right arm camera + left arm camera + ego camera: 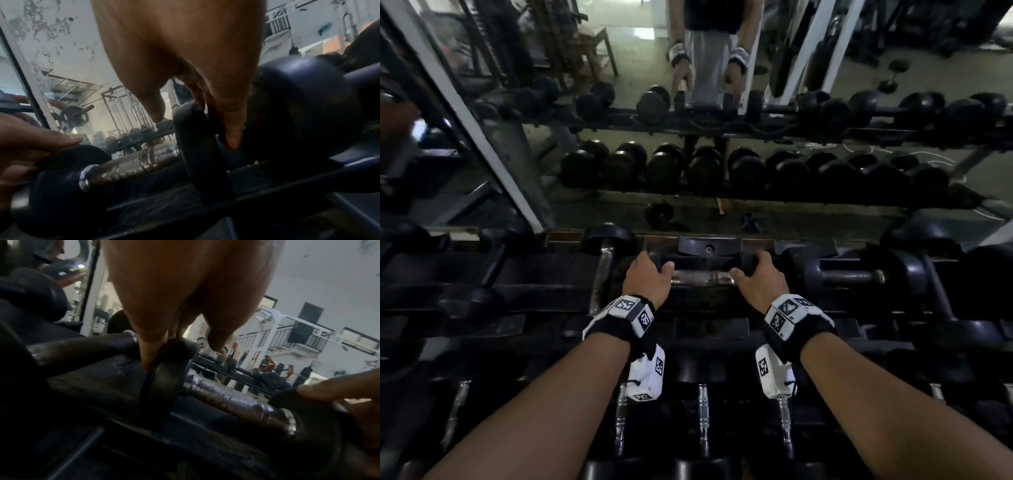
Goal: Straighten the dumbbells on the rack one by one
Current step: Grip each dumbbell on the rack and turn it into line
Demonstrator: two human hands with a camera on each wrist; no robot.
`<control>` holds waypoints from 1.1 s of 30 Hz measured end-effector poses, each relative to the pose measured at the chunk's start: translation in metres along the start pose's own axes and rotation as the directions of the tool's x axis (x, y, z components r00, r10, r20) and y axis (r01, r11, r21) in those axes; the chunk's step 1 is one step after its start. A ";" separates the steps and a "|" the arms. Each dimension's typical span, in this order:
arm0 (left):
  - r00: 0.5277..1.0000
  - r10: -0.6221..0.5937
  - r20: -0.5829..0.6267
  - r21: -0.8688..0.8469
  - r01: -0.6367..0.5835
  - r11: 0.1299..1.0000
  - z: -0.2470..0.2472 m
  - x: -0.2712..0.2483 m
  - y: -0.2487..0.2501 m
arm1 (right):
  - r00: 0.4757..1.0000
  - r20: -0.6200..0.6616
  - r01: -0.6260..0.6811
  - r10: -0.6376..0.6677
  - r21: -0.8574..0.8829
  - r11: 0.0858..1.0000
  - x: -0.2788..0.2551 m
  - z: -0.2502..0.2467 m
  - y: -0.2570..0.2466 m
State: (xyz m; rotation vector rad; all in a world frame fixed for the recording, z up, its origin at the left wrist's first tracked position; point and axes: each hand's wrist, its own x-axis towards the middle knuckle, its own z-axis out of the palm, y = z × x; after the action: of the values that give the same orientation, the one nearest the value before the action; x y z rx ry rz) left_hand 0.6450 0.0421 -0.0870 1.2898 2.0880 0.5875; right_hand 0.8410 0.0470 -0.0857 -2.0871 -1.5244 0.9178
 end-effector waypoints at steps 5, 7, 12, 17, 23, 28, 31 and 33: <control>0.989 -0.146 0.020 -0.071 0.147 0.987 0.012 0.021 0.004 | 0.993 0.109 -0.056 0.049 0.058 0.997 0.031 0.006 0.000; 0.986 -0.169 0.001 -0.085 0.169 0.982 0.015 0.026 0.003 | 0.992 0.096 -0.094 0.082 0.126 0.988 0.037 0.009 0.003; 0.982 -0.177 -0.070 -0.164 0.164 0.973 0.020 0.031 0.000 | 0.980 0.046 -0.197 0.191 0.286 0.938 0.041 0.018 0.003; 0.988 -0.150 -0.034 -0.256 0.136 0.957 0.018 0.036 -0.008 | 0.979 -0.010 -0.192 0.203 0.285 0.939 0.037 0.019 -0.002; 0.991 -0.124 -0.051 -0.300 0.103 0.948 0.017 0.031 -0.008 | 0.976 -0.060 -0.187 0.210 0.263 0.946 0.028 0.022 -0.005; 0.989 -0.095 -0.115 -0.315 0.054 0.947 0.018 0.015 -0.011 | 0.984 -0.081 -0.134 0.161 0.268 0.954 0.013 0.020 -0.001; 0.985 -0.103 -0.137 -0.329 0.053 0.943 0.018 0.003 -0.013 | 0.986 -0.100 -0.103 0.132 0.251 0.962 0.006 0.016 -0.002; 0.980 -0.116 -0.159 -0.358 0.052 0.932 0.017 -0.006 -0.011 | 0.992 -0.095 -0.060 0.081 0.207 0.977 0.005 0.007 -0.007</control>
State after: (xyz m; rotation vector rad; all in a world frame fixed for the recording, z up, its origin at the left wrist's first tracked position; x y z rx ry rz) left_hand 0.6520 0.0332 -0.1049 0.9669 2.0458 1.0190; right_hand 0.8323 0.0539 -0.0870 -2.0186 -1.2558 0.9336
